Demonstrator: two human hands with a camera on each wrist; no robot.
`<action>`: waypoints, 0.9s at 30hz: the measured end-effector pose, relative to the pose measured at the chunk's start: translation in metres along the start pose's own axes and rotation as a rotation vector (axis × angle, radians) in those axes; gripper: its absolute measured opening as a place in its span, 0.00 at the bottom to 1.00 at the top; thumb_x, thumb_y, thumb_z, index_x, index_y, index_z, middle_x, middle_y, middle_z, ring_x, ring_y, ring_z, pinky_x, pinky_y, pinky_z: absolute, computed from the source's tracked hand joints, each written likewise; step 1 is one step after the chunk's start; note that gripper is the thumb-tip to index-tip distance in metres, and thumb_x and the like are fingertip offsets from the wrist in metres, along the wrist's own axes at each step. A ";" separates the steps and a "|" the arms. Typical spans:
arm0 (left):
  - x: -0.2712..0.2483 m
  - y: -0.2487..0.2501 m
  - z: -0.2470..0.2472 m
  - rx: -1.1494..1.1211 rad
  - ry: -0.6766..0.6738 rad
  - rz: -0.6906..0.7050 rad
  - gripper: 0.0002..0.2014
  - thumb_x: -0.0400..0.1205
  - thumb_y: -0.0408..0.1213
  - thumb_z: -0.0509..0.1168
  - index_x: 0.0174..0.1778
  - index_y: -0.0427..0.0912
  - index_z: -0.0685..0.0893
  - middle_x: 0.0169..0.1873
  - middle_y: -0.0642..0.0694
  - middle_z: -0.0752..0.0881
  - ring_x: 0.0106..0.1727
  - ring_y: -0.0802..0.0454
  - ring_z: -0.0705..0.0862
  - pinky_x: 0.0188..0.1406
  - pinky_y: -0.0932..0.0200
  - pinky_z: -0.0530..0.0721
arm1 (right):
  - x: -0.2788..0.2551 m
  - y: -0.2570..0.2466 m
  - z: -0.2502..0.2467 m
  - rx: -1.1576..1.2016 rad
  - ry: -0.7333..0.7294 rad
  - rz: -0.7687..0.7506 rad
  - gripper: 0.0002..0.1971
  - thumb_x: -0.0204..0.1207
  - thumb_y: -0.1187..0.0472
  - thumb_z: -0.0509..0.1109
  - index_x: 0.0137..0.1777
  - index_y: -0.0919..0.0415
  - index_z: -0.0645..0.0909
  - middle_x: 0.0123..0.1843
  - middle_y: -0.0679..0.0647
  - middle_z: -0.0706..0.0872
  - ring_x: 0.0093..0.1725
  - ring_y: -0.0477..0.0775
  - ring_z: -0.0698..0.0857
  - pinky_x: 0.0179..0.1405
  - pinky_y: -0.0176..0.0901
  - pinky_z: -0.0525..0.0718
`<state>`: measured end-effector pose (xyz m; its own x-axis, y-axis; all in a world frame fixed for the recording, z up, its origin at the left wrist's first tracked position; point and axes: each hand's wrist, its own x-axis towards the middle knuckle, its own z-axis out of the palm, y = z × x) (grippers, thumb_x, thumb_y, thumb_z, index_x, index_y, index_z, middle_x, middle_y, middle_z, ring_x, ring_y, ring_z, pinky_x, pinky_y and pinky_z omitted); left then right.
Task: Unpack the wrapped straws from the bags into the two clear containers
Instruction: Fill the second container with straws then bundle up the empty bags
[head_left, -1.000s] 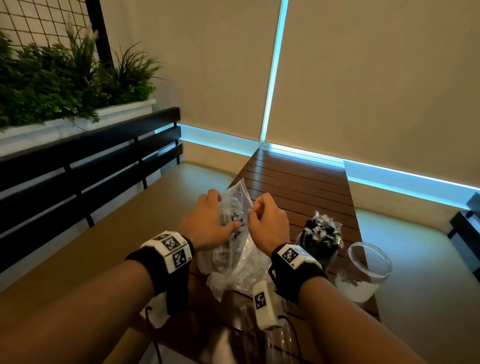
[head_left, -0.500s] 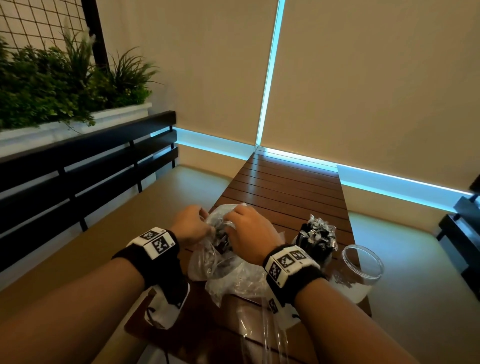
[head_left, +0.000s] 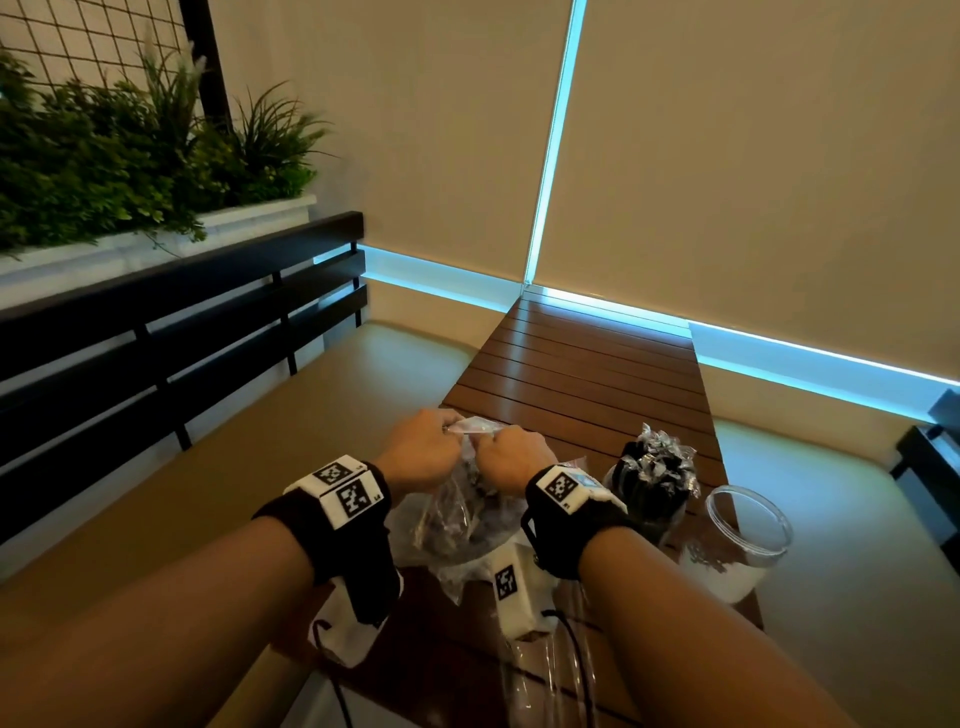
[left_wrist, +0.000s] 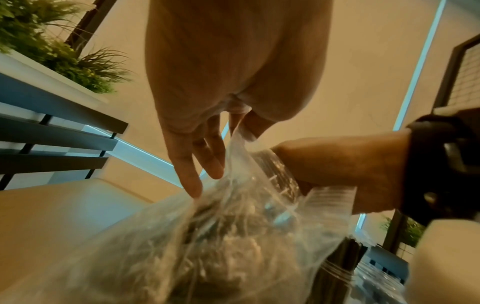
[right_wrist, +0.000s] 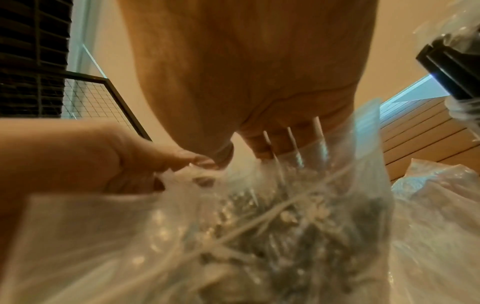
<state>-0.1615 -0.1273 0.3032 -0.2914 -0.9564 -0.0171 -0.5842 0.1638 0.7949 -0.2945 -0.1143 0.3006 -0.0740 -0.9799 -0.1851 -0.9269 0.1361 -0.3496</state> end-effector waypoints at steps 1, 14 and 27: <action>0.000 0.001 0.002 0.015 -0.003 0.032 0.13 0.84 0.27 0.57 0.51 0.39 0.88 0.45 0.42 0.89 0.49 0.42 0.87 0.50 0.48 0.86 | -0.002 -0.001 -0.002 -0.018 -0.024 -0.024 0.22 0.88 0.50 0.52 0.70 0.62 0.79 0.68 0.61 0.82 0.65 0.65 0.82 0.60 0.51 0.80; -0.001 0.010 0.031 0.152 -0.079 0.193 0.15 0.85 0.28 0.60 0.64 0.41 0.86 0.57 0.46 0.88 0.54 0.51 0.85 0.52 0.58 0.83 | -0.015 0.018 -0.001 -0.185 -0.356 -0.160 0.09 0.87 0.68 0.56 0.61 0.60 0.75 0.43 0.57 0.78 0.37 0.49 0.74 0.35 0.29 0.73; 0.013 -0.001 0.054 0.250 -0.260 0.318 0.20 0.83 0.40 0.68 0.72 0.52 0.80 0.66 0.48 0.79 0.66 0.51 0.80 0.64 0.59 0.78 | 0.006 0.058 0.029 0.123 -0.368 0.102 0.16 0.83 0.63 0.63 0.69 0.66 0.78 0.59 0.61 0.82 0.54 0.59 0.78 0.58 0.54 0.80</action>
<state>-0.2057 -0.1265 0.2699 -0.6466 -0.7624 0.0265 -0.5903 0.5221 0.6156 -0.3380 -0.1081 0.2527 -0.0056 -0.8461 -0.5330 -0.8689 0.2680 -0.4162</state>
